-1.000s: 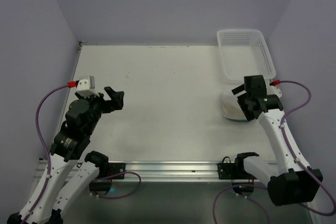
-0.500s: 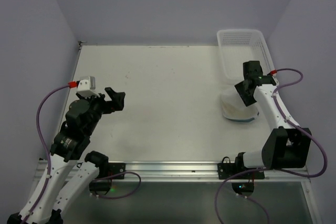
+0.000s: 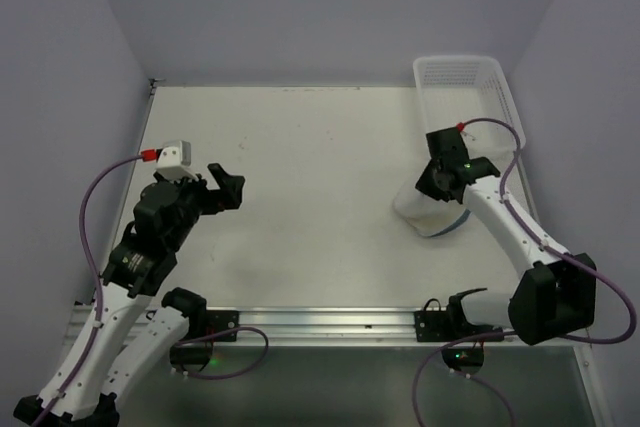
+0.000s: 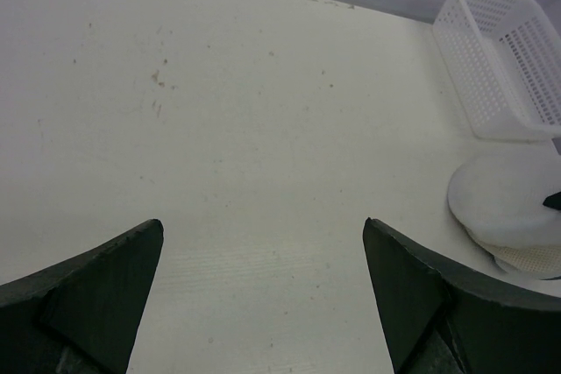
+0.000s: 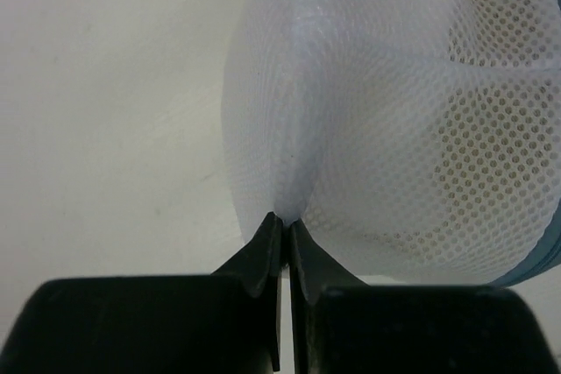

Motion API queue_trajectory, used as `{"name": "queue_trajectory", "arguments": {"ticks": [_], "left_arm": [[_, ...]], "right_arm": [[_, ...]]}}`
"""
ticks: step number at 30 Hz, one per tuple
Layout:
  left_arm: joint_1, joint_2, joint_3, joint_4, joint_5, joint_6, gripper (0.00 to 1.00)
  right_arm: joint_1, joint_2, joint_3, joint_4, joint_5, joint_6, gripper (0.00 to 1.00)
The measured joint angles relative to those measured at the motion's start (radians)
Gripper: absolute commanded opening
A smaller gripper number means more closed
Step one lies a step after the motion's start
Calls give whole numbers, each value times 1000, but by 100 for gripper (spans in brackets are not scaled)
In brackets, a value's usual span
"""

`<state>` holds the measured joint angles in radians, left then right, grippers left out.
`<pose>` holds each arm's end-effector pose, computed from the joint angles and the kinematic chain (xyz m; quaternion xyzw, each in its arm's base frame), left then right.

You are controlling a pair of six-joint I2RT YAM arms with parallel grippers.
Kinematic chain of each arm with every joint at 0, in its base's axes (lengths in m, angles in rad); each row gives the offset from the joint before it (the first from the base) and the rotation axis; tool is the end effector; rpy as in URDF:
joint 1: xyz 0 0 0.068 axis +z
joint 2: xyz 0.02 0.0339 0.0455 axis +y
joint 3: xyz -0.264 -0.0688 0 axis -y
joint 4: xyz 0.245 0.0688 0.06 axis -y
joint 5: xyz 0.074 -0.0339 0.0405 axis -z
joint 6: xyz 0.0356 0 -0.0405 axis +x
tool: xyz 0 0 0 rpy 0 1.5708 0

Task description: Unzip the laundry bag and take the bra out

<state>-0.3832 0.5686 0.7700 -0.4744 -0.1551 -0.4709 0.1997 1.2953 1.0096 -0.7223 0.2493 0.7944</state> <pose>0.1233 -0.0438 0.3340 -0.0816 0.7915 -0.1934 0.5739 0.2547 0.0426 0.2643 0.3123 0.9013 0.0264 0.2992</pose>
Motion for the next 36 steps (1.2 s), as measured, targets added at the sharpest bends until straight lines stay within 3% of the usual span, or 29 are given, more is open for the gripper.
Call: {"name": "queue_trajectory", "arguments": {"ticks": [6,13,17,28,32,36], "left_arm": [[0,54,0,10,26,-2,100],[0,85,0,-3,36,-20,100],[0,54,0,-26,16,-31,100],[0,-75,0,-158,-108,-68,100],[0,-120,1,-211,-150,-87,100],[0,-160,3,-232,-171,-96,100]], "right_arm": [[280,35,116,-8,79,-203,0],[496,300,344,-32,499,-410,0],[579,468,394,-23,621,-506,0],[849,726,452,126,605,-728,1],[917,805,452,159,520,-774,18],[933,807,449,167,424,-782,28]]}}
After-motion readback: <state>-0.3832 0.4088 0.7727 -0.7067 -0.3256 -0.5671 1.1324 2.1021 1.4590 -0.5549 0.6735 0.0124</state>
